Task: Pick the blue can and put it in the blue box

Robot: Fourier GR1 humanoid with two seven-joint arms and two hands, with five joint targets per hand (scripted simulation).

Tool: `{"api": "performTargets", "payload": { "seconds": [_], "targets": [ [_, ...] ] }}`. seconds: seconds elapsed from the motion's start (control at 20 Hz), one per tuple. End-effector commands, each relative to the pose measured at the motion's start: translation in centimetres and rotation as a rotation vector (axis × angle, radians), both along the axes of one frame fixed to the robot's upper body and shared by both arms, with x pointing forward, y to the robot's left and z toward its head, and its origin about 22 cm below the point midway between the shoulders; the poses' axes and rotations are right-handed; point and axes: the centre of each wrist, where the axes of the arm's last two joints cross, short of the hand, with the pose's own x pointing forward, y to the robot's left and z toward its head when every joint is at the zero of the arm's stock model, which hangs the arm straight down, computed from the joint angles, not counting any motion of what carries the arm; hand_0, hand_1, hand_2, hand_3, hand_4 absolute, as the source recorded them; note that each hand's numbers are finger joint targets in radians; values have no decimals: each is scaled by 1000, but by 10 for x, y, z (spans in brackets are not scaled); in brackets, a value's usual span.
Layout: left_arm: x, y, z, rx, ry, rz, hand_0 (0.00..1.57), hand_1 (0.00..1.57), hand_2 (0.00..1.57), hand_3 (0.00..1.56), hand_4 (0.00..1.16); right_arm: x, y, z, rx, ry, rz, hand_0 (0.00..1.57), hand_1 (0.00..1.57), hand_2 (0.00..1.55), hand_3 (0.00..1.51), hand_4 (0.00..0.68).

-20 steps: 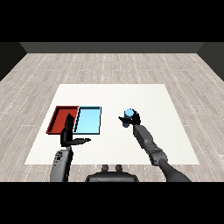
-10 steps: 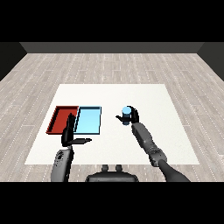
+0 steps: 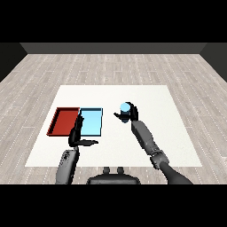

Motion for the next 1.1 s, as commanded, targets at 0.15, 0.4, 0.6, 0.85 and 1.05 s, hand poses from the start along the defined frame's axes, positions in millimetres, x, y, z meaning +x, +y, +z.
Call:
{"api": "performTargets", "payload": {
  "seconds": [0.15, 0.4, 0.6, 0.85, 1.05],
  "targets": [
    [5, -19, 6, -18, 16, -43, 0, 0, 0, 0, 0, -17, 3, 17, -1, -51, 45, 1445, 1445, 1470, 1345, 553],
    [6, -41, 11, -32, 8, -72, 0, 0, 0, 0, 0, -62, -31, 27, -6, -52, 51, 1445, 1445, 1470, 1345, 553],
    [19, -48, 7, -69, 30, -90, 0, 0, 0, 0, 0, -62, -17, 39, 1, -76, 57, 1450, 1450, 1462, 1358, 567],
    [4, -76, 5, -77, 37, -121, 0, 0, 0, 0, 0, -66, -29, 46, -32, -90, 86, 1472, 1472, 1473, 1382, 560],
    [27, -79, 20, -76, 33, -175, 0, 0, 0, 0, 0, -53, -14, 68, -7, -88, 77, 1446, 1446, 1469, 1383, 562]
  ]
}}
